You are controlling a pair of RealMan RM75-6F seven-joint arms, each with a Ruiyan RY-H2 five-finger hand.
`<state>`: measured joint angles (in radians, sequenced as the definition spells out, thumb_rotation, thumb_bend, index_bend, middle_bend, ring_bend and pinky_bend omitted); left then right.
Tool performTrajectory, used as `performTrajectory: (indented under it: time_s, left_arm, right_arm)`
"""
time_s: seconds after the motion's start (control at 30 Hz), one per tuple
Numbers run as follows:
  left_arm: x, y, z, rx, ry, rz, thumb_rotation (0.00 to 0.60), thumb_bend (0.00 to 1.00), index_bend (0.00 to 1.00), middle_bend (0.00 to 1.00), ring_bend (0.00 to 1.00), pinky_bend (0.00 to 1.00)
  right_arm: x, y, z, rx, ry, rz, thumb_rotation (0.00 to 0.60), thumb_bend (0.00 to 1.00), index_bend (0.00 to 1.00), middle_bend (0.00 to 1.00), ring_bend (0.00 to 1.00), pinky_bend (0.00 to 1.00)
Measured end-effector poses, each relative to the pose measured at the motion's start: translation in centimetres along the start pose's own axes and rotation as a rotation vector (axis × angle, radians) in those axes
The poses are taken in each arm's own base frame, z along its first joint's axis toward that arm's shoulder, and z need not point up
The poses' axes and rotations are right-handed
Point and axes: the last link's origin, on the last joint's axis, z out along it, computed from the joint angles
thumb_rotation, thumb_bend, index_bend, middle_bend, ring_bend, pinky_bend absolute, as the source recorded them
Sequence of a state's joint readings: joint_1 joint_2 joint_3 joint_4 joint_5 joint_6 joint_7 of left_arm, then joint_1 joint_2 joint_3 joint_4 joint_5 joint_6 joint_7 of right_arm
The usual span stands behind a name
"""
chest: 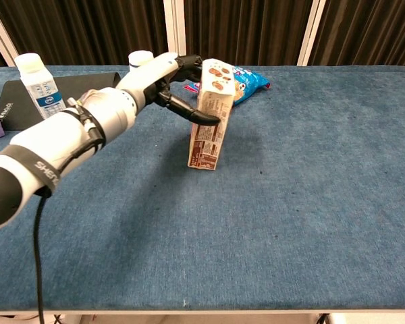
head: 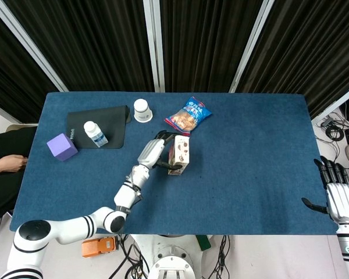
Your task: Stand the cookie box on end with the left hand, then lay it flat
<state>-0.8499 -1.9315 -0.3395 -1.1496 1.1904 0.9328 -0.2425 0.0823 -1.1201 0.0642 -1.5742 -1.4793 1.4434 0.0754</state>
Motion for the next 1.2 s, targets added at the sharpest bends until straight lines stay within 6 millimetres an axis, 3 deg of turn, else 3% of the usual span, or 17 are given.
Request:
performTrajectory:
  time_s: [0.13, 0.27, 0.53, 0.87, 1.2]
  left_arm:
    - [0.7, -0.4, -0.5, 0.004, -0.013, 0.041, 0.6, 0.0, 0.0, 0.09, 0.02, 0.02]
    - [1.4, -0.4, -1.0, 0.0, -0.011, 0.083, 0.6, 0.0, 0.0, 0.01, 0.0, 0.01]
    - [3.2, 0.2, -2.1, -0.024, -0.017, 0.182, 0.6, 0.0, 0.0, 0.0, 0.0, 0.0]
    - [5.3, 3.3, -3.6, -0.062, -0.054, 0.417, 0.6, 0.0, 0.0, 0.0, 0.0, 0.0]
    - [5.6, 6.6, -2.4, 0.049, -0.13, 0.612, 0.6, 0.0, 0.0, 0.0, 0.0, 0.0]
  right_arm:
    - [0.1, 0.0, -0.1, 0.002, 0.004, 0.002, 0.6, 0.23, 0.0, 0.0, 0.0, 0.0]
    - [0.2, -0.1, -0.2, 0.006, 0.009, 0.006, 0.6, 0.23, 0.0, 0.0, 0.0, 0.0]
    - [0.3, -0.1, -0.5, 0.013, 0.018, 0.015, 0.6, 0.23, 0.0, 0.0, 0.0, 0.0]
    - [0.2, 0.0, -0.5, 0.02, 0.023, 0.022, 0.6, 0.23, 0.0, 0.0, 0.0, 0.0]
    - [0.2, 0.4, -0.7, 0.006, 0.021, 0.023, 0.6, 0.23, 0.0, 0.0, 0.0, 0.0]
